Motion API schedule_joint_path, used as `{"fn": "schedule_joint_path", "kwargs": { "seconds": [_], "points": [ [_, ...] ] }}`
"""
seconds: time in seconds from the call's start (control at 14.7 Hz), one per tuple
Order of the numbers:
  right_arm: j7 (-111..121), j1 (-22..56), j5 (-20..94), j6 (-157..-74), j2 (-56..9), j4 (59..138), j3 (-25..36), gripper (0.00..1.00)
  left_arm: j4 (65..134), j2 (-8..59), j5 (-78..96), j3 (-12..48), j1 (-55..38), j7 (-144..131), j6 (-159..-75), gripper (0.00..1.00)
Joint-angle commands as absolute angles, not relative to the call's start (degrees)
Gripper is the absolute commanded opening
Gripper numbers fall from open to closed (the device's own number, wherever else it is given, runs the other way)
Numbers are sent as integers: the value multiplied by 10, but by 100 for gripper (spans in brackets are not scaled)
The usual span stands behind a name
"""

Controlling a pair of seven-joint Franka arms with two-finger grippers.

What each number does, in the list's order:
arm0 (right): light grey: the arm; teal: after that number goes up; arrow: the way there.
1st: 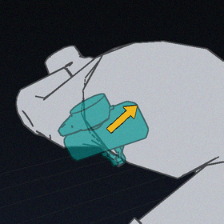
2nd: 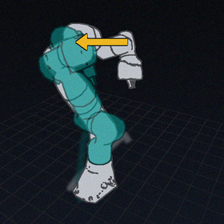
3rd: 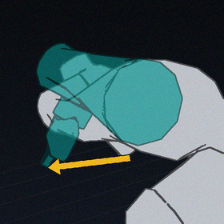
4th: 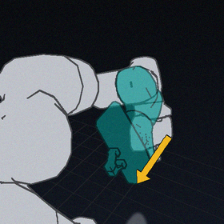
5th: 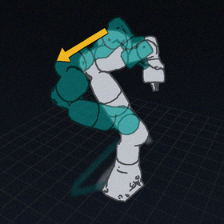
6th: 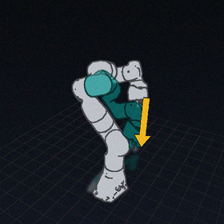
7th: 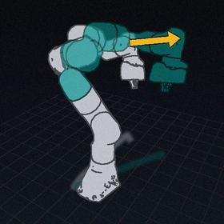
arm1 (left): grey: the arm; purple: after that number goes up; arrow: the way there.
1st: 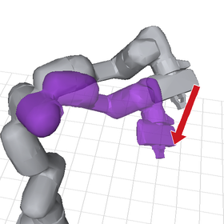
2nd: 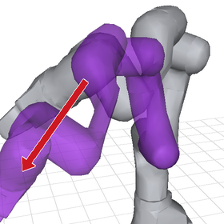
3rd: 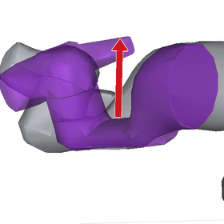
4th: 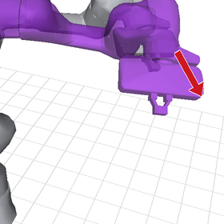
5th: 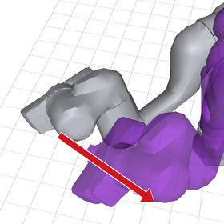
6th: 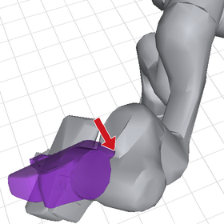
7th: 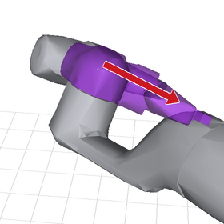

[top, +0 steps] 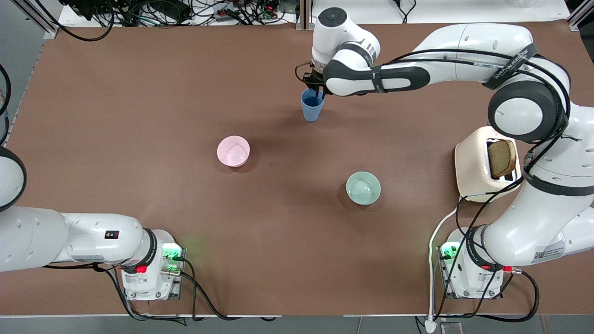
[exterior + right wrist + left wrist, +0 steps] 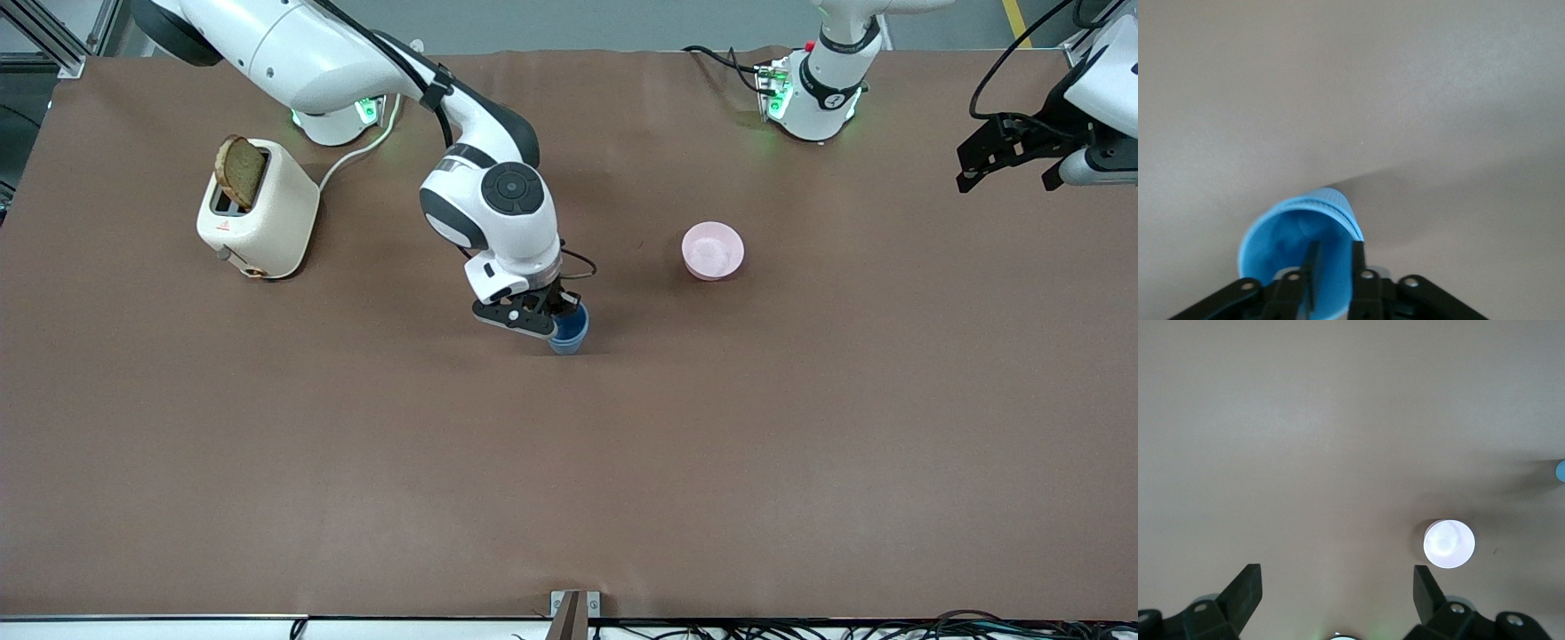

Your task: Stack blue cups with both arms

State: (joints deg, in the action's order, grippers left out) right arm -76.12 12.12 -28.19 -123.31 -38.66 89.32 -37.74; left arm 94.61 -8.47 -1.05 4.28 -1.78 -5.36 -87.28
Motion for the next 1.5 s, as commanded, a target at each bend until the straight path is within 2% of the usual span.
{"fn": "schedule_joint_path", "kwargs": {
  "seconds": [0.0, 0.07, 0.27, 0.48, 0.61, 0.68, 0.82, 1.09, 1.29, 1.43],
  "points": [
    [-773, 64, -295, -1229, -367, 893, -423, 84, 947, -87, -3, 42, -18, -45, -876, 100],
    [-772, 48, -295, -1223, -350, 894, -430, 99, 947, -88, -3, 42, -18, -45, -876, 100],
    [-766, 9, -294, -1176, -277, 893, -432, 100, 947, -88, -4, 42, -18, -44, -875, 100],
    [-719, -35, -288, -1087, -201, 893, -423, 100, 947, -88, -4, 42, -18, -45, -872, 100],
    [-629, -33, -275, -1050, -160, 884, -362, 100, 947, -89, -5, 43, -18, -49, -868, 100],
    [-578, -32, -226, -1047, -141, 882, -331, 100, 948, -90, -7, 47, -18, -53, -868, 100],
    [-447, -8, -129, -1036, -82, 886, -212, 100, 950, -91, -11, 52, -17, -58, -867, 100],
    [-251, -2, -63, -944, -17, 888, -79, 100, 958, -95, -12, 60, -12, -57, -868, 100],
    [-108, -2, -34, -898, 11, 882, 4, 100, 957, -94, -12, 60, -12, -50, -867, 100],
    [-83, -6, -34, -875, 10, 851, 14, 100, 957, -94, -12, 60, -12, -48, -867, 100]
  ]
}}
